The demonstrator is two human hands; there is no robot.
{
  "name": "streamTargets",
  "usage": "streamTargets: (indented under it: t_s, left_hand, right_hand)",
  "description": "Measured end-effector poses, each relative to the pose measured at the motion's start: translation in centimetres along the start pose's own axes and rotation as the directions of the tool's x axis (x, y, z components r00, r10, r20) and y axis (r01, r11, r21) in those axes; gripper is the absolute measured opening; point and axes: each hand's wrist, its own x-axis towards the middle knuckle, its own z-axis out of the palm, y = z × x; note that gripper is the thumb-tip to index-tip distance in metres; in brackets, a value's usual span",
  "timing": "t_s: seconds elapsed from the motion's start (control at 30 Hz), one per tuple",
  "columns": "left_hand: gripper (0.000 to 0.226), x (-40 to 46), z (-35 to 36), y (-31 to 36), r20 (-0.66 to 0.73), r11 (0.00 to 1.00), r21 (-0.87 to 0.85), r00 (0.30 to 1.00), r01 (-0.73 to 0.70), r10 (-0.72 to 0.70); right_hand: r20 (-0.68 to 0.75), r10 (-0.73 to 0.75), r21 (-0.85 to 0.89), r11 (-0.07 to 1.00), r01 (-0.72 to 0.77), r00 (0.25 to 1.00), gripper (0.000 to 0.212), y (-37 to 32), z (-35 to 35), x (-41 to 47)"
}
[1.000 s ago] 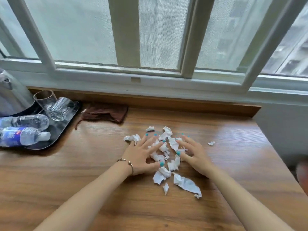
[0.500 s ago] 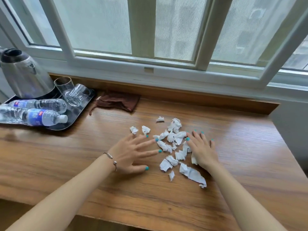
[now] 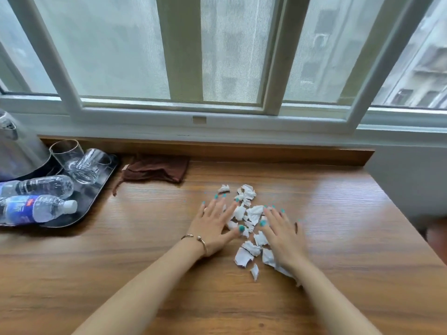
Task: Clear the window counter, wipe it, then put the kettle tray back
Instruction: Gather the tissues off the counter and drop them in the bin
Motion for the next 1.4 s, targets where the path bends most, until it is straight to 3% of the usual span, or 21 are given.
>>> streamTargets:
  t_s: [0.07,0.17,0.3,0.43,0.6,0.67,0.77,0.83,0.9,0.93,1.03,1.2,1.3,1.4]
  left_hand:
    - [0.062,0.2,0.8,1.9,0.005,0.993,-0.017,0.993,-0.117,0.117]
    - [0.069,0.6,0.3,1.6,-0.059,0.987,0.007,0.985,-0.161,0.161]
    - [0.081,4.4,-2.3,0.1,-0.093,0.994,-0.008,0.99,-0.107,0.105]
    - [0.056,9.3,-3.2,0.3,-0.036,0.999,-0.035,0.999,0.003,-0.004]
    - [0.051,8.7,-1.5,4.2,0.021,0.982,0.083,0.986,-0.168,0.167]
    - [0.05,7.3,-0.3,5.5,0.042,0.962,0.09,0.966,-0.259,0.256]
    - [0.058,5.1,0.5,5.7,0.057,0.897,0.237,0.927,-0.372,0.37]
    - [0.071,3.8,0.2,5.2,0.072,0.891,0.206,0.914,-0.405,0.399]
    - [0.061,2.8,0.0,4.6,0.072,0.896,0.097,0.901,-0.433,0.427]
    - [0.051,2.2,-0.1,4.3,0.067,0.903,0.035,0.903,-0.427,0.424]
    - [0.071,0.1,-0.3,2.7,-0.031,0.923,-0.051,0.924,-0.382,0.381]
    - [0.076,-5.8,0.3,2.8,-0.048,0.964,-0.008,0.963,-0.266,0.266]
    - [0.086,-7.5,2.2,5.1,-0.049,0.993,-0.007,0.991,-0.121,0.121]
    - [0.088,-6.0,3.0,6.2,-0.102,0.999,-0.046,0.995,0.003,-0.007]
  right_hand:
    - [0.032,-0.074,-0.025,0.997,0.075,0.997,0.078,-1.0,0.6,-0.9]
    - [-0.073,-0.035,0.165,0.985,0.047,0.997,0.057,0.5,-0.5,-1.5]
    - [-0.165,0.047,0.084,0.996,-0.033,0.985,0.07,3.7,-2.3,-3.6]
    - [-0.081,0.139,-0.003,0.99,-0.14,0.987,0.09,1.5,-0.4,-8.4]
    - [-0.128,0.25,-0.025,0.967,-0.255,0.96,0.11,-1.5,1.8,-7.6]
    - [-0.159,0.244,-0.015,0.968,-0.249,0.957,0.115,-1.9,2.0,-5.5]
    - [-0.124,0.207,-0.03,0.977,-0.213,0.97,0.12,-2.2,2.1,-3.3]
    - [-0.086,0.171,-0.035,0.984,-0.174,0.981,0.119,-2.0,1.9,-2.9]
    - [-0.036,0.102,-0.023,0.994,-0.102,0.994,0.12,-1.6,1.5,-3.6]
    - [-0.015,0.064,0.011,0.998,-0.064,0.998,0.123,-1.1,1.1,-4.3]
    - [0.01,-0.002,0.113,0.994,0.001,1.0,0.133,1.4,-0.3,-6.0]
    - [-0.067,0.091,0.441,0.896,-0.053,0.994,0.112,3.2,-2.8,-3.3]
    - [-0.131,0.064,0.458,0.889,0.003,0.989,0.089,0.5,-2.7,-0.2]
    - [-0.031,-0.087,0.36,0.929,0.092,0.996,0.103,-2.1,-0.9,1.1]
